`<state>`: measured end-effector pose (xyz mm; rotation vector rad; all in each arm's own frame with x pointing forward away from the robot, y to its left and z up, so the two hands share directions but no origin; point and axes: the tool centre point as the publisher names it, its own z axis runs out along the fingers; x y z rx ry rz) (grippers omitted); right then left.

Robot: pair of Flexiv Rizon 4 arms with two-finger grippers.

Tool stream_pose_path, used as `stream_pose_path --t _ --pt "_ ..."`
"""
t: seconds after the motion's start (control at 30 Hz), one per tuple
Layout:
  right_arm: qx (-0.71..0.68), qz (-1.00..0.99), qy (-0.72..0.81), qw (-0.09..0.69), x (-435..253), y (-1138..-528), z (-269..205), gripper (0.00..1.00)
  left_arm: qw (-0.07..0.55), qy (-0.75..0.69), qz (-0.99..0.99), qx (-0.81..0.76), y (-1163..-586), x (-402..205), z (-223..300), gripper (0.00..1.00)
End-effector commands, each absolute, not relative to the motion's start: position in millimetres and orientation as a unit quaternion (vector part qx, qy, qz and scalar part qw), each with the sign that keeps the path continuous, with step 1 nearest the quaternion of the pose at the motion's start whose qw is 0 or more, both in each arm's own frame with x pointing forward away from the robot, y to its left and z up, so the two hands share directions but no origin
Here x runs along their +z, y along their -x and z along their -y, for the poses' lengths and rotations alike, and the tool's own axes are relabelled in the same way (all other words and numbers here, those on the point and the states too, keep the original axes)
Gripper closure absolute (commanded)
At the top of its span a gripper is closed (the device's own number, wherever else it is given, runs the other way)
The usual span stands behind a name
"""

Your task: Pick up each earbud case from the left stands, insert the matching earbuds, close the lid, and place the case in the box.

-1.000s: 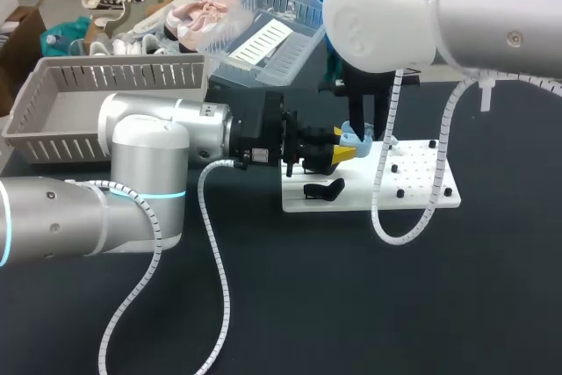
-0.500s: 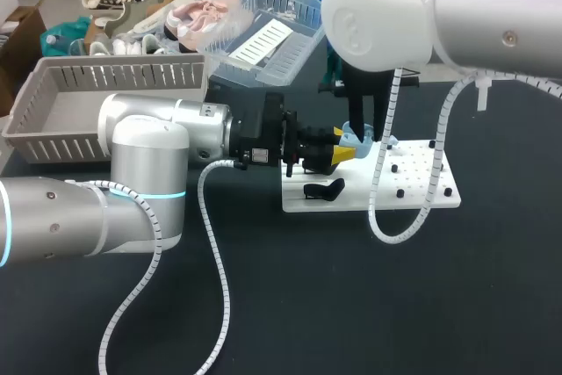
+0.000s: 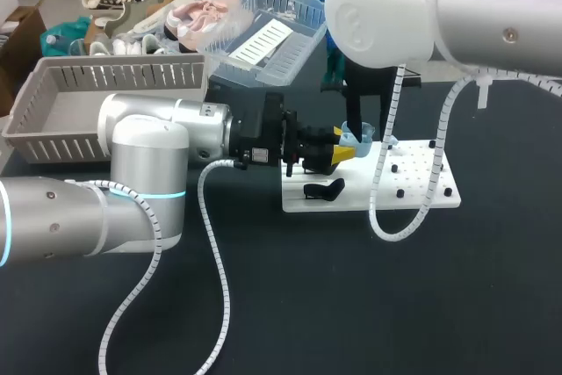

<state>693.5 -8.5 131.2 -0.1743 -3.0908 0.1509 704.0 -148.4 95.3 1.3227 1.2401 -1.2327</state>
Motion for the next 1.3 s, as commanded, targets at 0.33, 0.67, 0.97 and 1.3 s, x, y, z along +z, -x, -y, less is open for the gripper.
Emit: stream_pose_path --t 0.33,0.67,0.97,1.3 --pt "0.034 0.998 0.052 0.022 137 -692 7 0.52 0.458 -0.536 -0.503 -0.500 -704 95 149 1.00" --pt "-0.026 0.996 0.081 -0.008 165 -690 23 0.44 0.458 -0.536 -0.503 -0.500 -704 95 149 1.00" --pt "-0.096 0.983 0.145 -0.061 180 -703 62 0.36 0.458 -0.536 -0.503 -0.500 -704 95 149 1.00" --pt "-0.114 0.974 0.176 -0.091 159 -722 82 0.22 0.458 -0.536 -0.503 -0.500 -704 95 149 1.00"
